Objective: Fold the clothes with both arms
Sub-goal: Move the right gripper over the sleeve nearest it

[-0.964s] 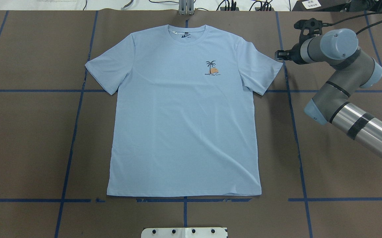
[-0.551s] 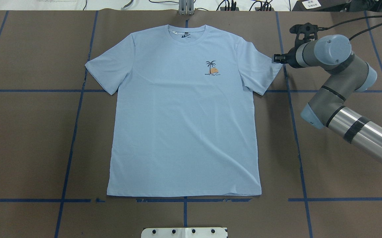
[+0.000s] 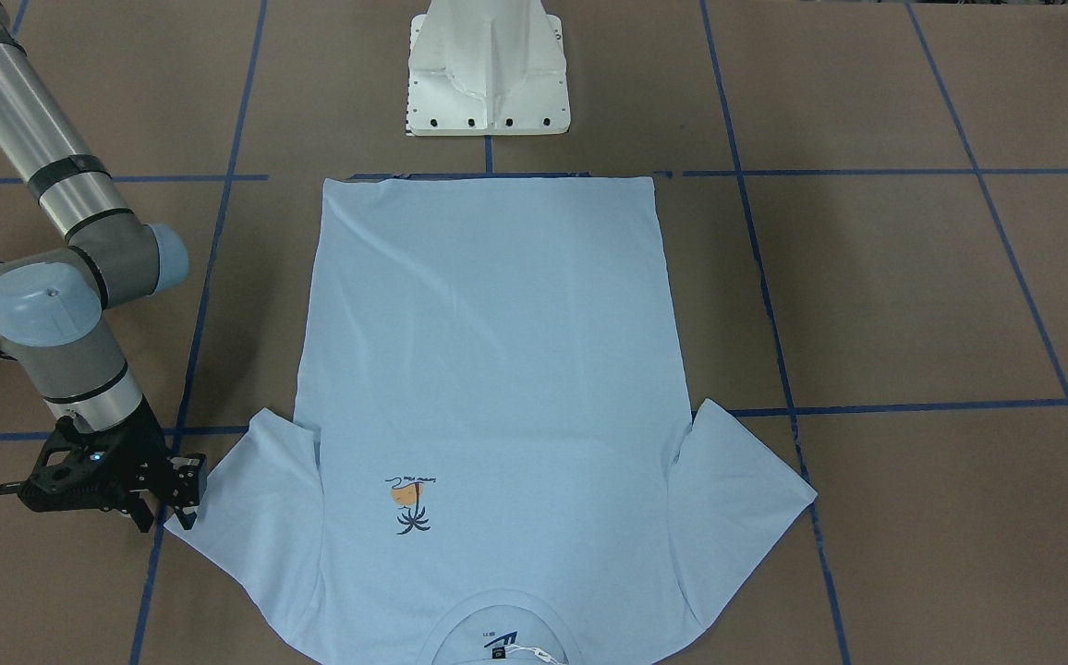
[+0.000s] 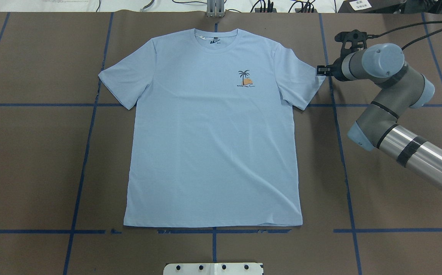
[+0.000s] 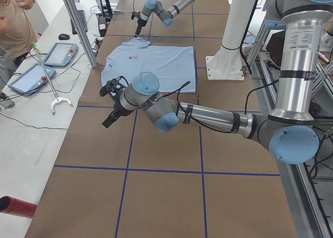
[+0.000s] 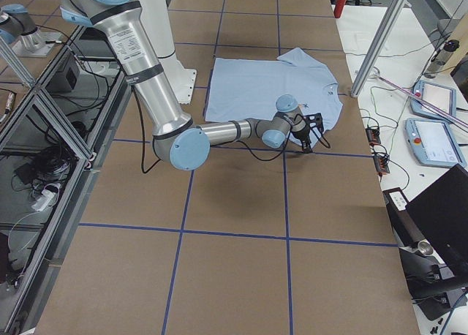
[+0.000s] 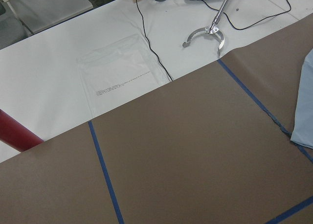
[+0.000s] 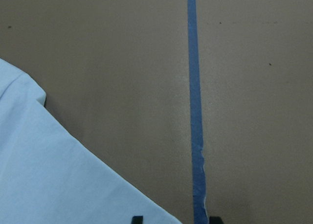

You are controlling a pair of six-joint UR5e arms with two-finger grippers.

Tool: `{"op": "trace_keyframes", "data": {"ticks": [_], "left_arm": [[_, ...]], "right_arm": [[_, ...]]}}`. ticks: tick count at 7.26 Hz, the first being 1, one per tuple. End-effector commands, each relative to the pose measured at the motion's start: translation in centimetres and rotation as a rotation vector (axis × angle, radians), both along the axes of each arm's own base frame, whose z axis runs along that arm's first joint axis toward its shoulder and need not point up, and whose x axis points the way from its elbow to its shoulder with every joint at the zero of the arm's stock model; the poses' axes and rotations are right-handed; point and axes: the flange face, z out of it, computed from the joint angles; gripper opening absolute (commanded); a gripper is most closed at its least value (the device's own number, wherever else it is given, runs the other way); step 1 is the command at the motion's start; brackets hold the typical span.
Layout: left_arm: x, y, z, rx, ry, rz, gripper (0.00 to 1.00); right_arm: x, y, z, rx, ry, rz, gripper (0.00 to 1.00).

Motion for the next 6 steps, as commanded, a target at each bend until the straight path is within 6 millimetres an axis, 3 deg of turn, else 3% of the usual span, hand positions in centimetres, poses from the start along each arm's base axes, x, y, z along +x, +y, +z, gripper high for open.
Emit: {"op": "trace_keyframes", "data": {"ticks": [1,2,3,4,5,6], "left_arm": [[-0.01,-0.01,0.04,0.000,-0.001,-0.001,1.00],[0.00,0.01,-0.06,0.003,0.000,0.000,1.00],[0.00,0.01,-0.04,0.001,0.000,0.000,1.00],[0.00,-0.01,0.04,0.000,0.000,0.000,1.00],[0.00,-0.01,0.04,0.000,0.000,0.000,1.00],[0.00,0.00,0.02,0.002,-0.001,0.001,1.00]], "right_arm": [[-0.13,0.02,0.28,-0.001,0.007,0.003,0.55],[-0.23,0.08,0.28,-0.001,0.007,0.002,0.54],[-0.23,0.08,0.28,-0.001,0.007,0.002,0.43],[-0.23,0.08,0.28,-0.001,0.007,0.002,0.15],[-0.22,0.09,0.20,0.000,0.006,0.002,0.00],[-0.35,0.11,0.01,0.002,0.004,0.000,0.00]]}}
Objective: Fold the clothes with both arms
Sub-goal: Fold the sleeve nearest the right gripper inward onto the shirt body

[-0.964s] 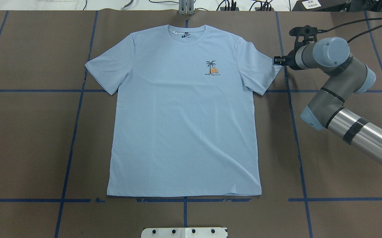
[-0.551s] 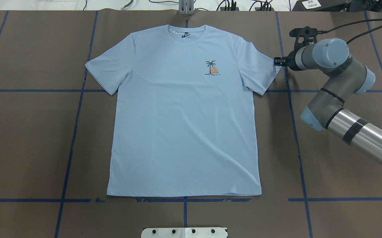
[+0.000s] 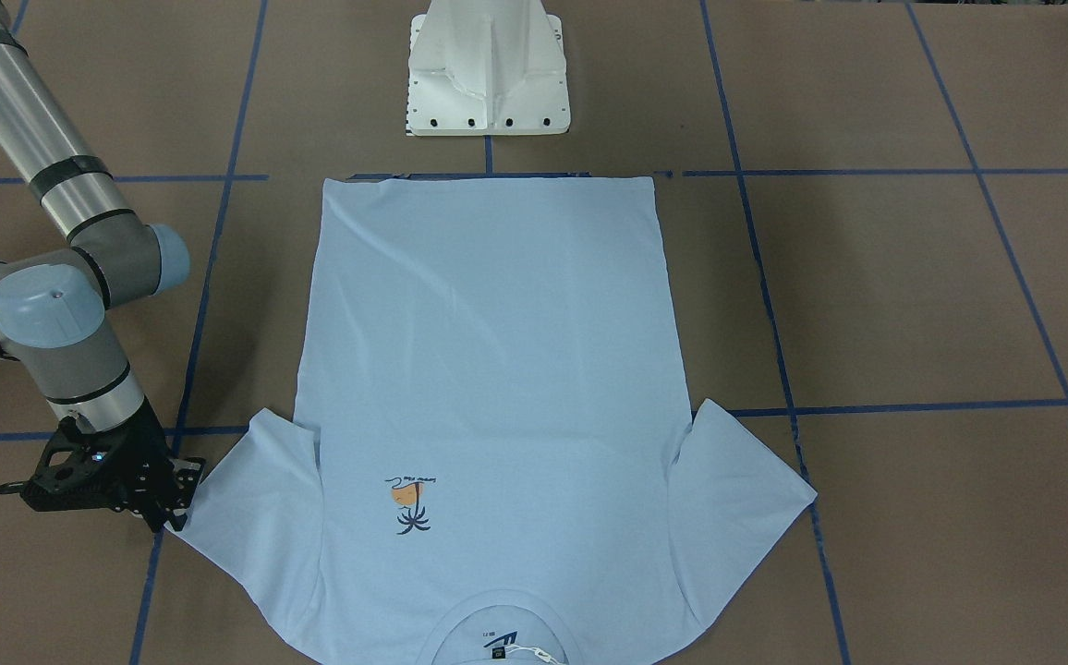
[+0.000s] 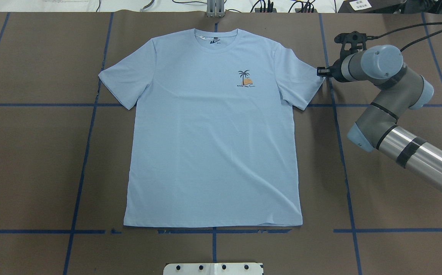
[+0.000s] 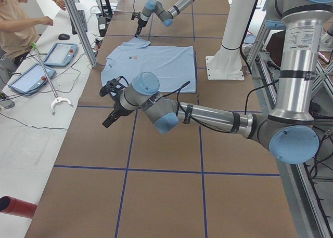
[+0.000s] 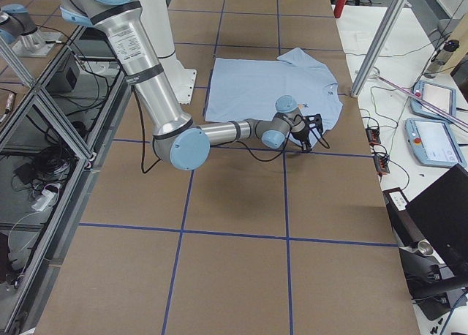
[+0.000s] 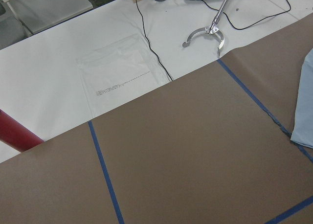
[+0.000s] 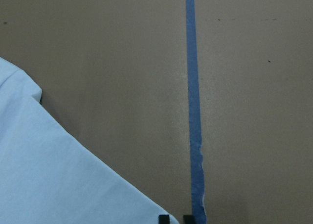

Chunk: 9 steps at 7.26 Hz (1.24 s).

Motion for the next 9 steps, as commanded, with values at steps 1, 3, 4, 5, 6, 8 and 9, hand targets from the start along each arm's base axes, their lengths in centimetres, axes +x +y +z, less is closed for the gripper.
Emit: {"op": "trace_keyframes", "data": {"ticks": [1,3,4,5,6,8,9], "left_arm": [[0.0,0.0,-0.1,0.002,0.000,0.000,1.00],[0.0,0.0,-0.1,0.002,0.000,0.000,1.00],[0.0,0.0,-0.1,0.002,0.000,0.000,1.00],[0.0,0.0,-0.1,0.002,0.000,0.000,1.00],[0.0,0.0,0.0,0.002,-0.001,0.001,1.00],[0.0,0.0,0.0,0.002,-0.001,0.001,1.00],[0.0,0.0,0.1,-0.001,0.000,0.000,1.00]], "right_arm": [[-0.4,-0.4,-1.5,0.013,-0.014,0.001,0.00],[-0.8,-0.3,-5.0,0.012,-0.076,0.031,0.00],[-2.3,-0.3,-7.6,0.001,-0.089,0.043,0.00],[-4.7,0.5,-10.6,-0.004,-0.071,0.067,0.00],[-8.0,0.6,-15.1,-0.047,-0.071,0.109,0.00],[-13.6,1.7,-21.0,-0.069,-0.050,0.195,0.00],[-15.2,1.8,-21.8,-0.066,-0.044,0.194,0.00]]}}
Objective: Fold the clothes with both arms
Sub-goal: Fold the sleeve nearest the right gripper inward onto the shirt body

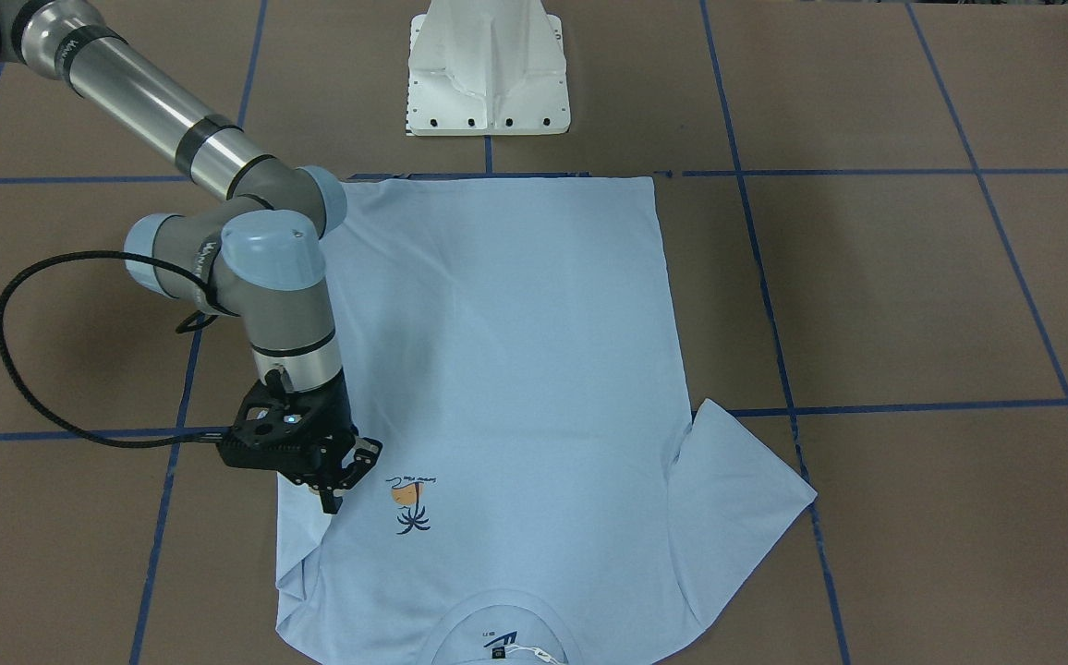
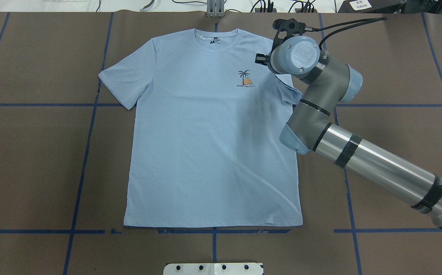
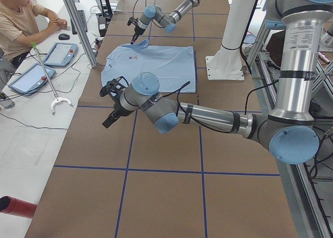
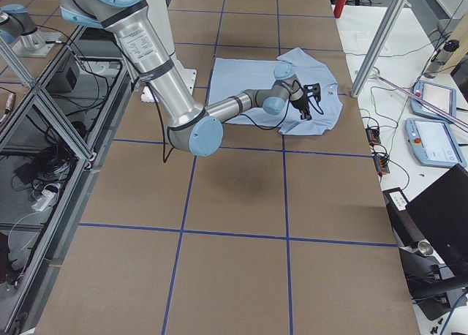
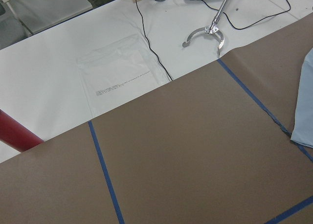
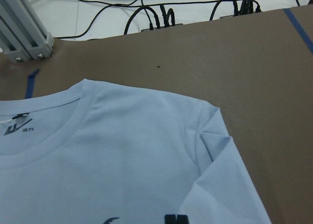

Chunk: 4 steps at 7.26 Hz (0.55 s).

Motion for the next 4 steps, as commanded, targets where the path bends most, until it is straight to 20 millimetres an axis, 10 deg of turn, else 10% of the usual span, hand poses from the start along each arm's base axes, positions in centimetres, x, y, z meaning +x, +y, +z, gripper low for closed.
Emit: {"op": "trace_keyframes", "data": {"ticks": [1,4], "left_arm": [[0.0,0.0,0.1,-0.002,0.000,0.000,1.00],[0.0,0.0,0.1,-0.002,0.000,0.000,1.00]], "right_arm": [[-4.2,1.1,-1.9,0.010,0.028,0.023,0.00],[-5.3,1.9,-1.8,0.015,0.037,0.013,0.00]]}}
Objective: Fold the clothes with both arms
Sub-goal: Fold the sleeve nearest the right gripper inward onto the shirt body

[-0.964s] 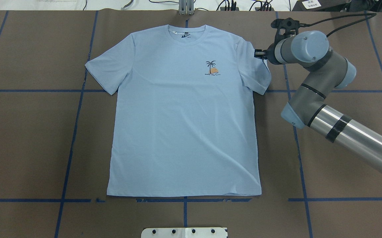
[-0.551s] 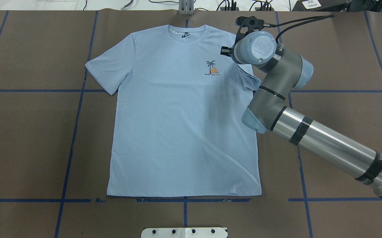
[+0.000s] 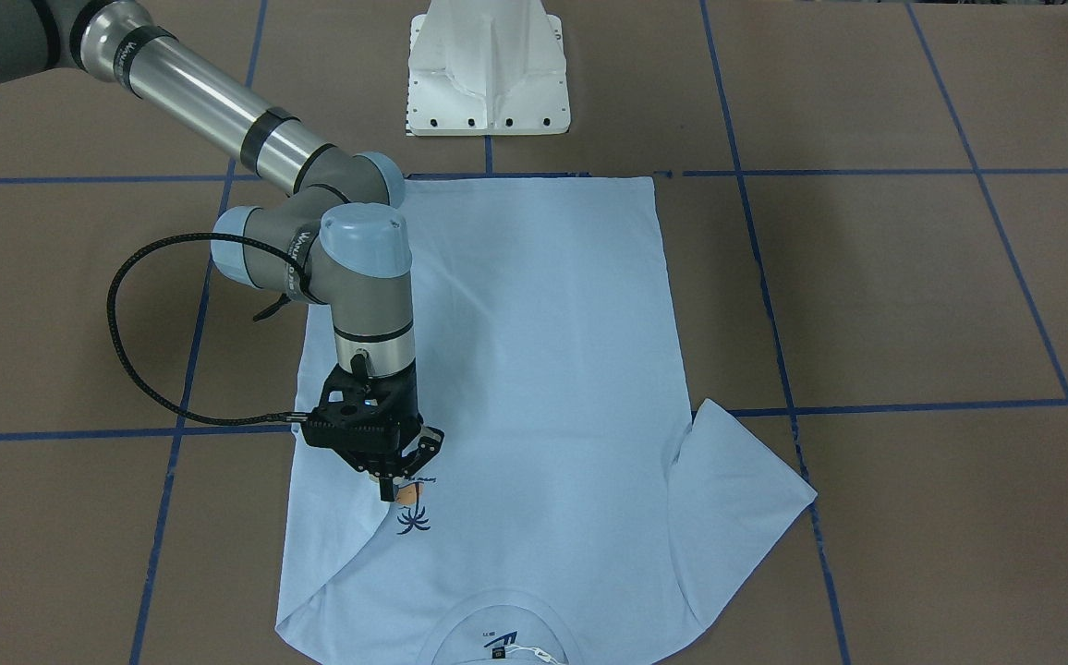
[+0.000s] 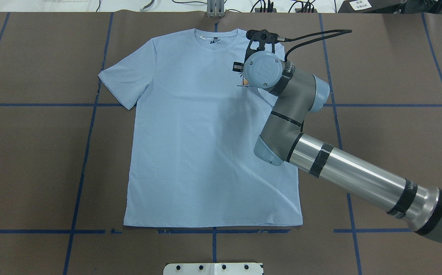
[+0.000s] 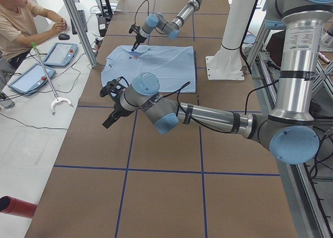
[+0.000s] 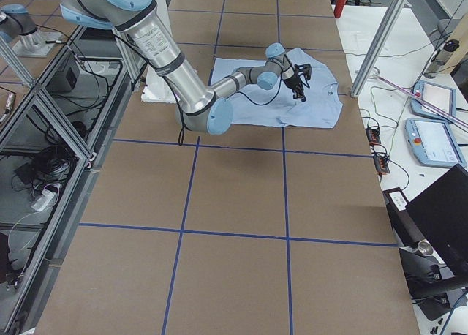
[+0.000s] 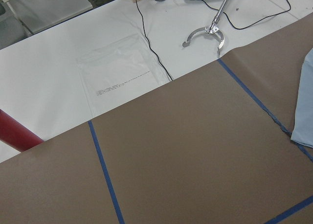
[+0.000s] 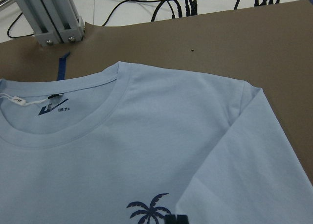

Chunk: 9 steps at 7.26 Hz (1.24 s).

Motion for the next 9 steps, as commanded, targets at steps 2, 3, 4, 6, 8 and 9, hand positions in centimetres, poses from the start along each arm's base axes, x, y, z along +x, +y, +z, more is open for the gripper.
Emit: {"op": "trace_keyframes", "data": {"ticks": [2,3,4,6,8,9], "left_arm": [[0.0,0.0,-0.1,0.003,0.000,0.000,1.00],[0.1,-0.4,-0.5,0.004,0.005,-0.002,1.00],[1.1,-0.8,-1.4,0.033,0.003,0.013,1.00],[7.0,-4.0,-1.6,0.066,0.012,0.107,1.00],[13.4,-8.1,-3.6,-0.026,0.105,0.120,1.00],[17.1,-8.9,-4.8,-0.033,0.097,0.096,1.00]], "right_arm": [[-0.5,0.1,-0.3,0.034,0.035,-0.043,1.00],[0.8,-1.3,-2.5,0.038,0.004,-0.047,1.00],[4.5,-4.2,-3.7,0.001,-0.040,-0.139,1.00],[12.7,-9.3,-2.9,0.000,-0.007,-0.216,1.00],[24.1,-12.9,2.3,0.028,0.014,-0.361,1.00],[31.0,-13.5,6.1,0.066,0.028,-0.454,1.00]]}}
